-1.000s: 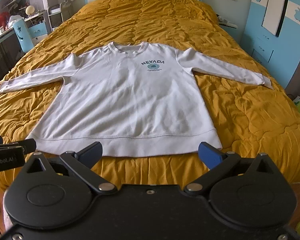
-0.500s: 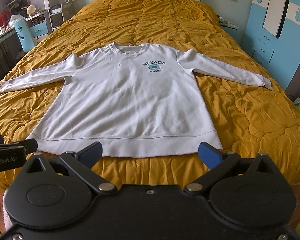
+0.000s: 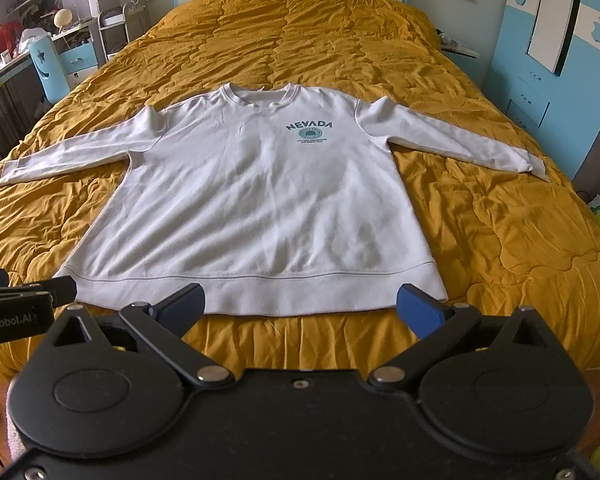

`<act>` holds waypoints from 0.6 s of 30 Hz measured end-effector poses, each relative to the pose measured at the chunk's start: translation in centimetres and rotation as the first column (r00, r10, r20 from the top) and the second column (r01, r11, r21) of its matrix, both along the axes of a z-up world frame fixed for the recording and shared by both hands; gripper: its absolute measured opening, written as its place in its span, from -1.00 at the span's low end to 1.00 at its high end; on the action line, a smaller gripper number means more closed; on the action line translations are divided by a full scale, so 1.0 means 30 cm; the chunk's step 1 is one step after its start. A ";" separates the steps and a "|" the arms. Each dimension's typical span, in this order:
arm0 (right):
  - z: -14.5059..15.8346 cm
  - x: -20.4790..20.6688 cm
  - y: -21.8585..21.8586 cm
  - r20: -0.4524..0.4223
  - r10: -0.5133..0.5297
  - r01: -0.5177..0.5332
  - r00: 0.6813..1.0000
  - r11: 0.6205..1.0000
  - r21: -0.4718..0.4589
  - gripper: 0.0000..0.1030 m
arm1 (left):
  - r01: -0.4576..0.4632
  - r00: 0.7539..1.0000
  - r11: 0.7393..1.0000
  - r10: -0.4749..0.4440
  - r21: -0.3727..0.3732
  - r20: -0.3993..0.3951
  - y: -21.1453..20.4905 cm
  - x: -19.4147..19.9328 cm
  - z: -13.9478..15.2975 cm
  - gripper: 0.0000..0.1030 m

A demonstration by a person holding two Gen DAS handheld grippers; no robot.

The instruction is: Fold small clothes

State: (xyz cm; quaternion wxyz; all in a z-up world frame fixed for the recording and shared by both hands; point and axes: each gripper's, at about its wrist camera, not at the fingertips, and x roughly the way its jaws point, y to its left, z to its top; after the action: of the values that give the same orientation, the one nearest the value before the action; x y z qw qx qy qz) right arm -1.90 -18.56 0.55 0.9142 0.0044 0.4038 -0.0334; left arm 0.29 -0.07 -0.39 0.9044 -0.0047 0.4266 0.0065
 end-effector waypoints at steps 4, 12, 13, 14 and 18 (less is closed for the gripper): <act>-0.006 0.010 0.001 -0.007 0.001 -0.001 1.000 1.000 0.003 1.00 | 0.003 1.000 1.000 -0.003 0.003 -0.006 0.000 0.009 -0.006 0.68; -0.021 0.041 -0.010 -0.014 -0.010 0.011 1.000 0.999 0.031 1.00 | 0.006 1.000 1.000 -0.006 -0.001 -0.023 0.013 0.042 -0.024 0.68; -0.023 0.047 -0.011 -0.014 -0.010 0.010 1.000 0.999 0.034 1.00 | 0.005 1.000 1.000 -0.005 -0.006 -0.026 0.019 0.050 -0.028 0.68; -0.025 0.054 -0.014 -0.013 -0.012 0.013 1.000 0.999 0.034 1.00 | 0.003 1.000 1.000 -0.003 -0.011 -0.027 0.023 0.057 -0.031 0.68; -0.027 0.096 -0.015 0.009 -0.012 0.011 1.000 0.999 0.035 1.00 | -0.008 1.000 0.998 0.008 -0.061 -0.005 0.068 0.109 -0.048 0.68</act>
State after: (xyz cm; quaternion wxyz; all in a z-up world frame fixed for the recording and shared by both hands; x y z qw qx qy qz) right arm 0.99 -19.00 -0.26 0.9157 0.0228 0.4000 -0.0316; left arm 3.56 1.98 -1.85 0.9028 -0.0337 0.4287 -0.0029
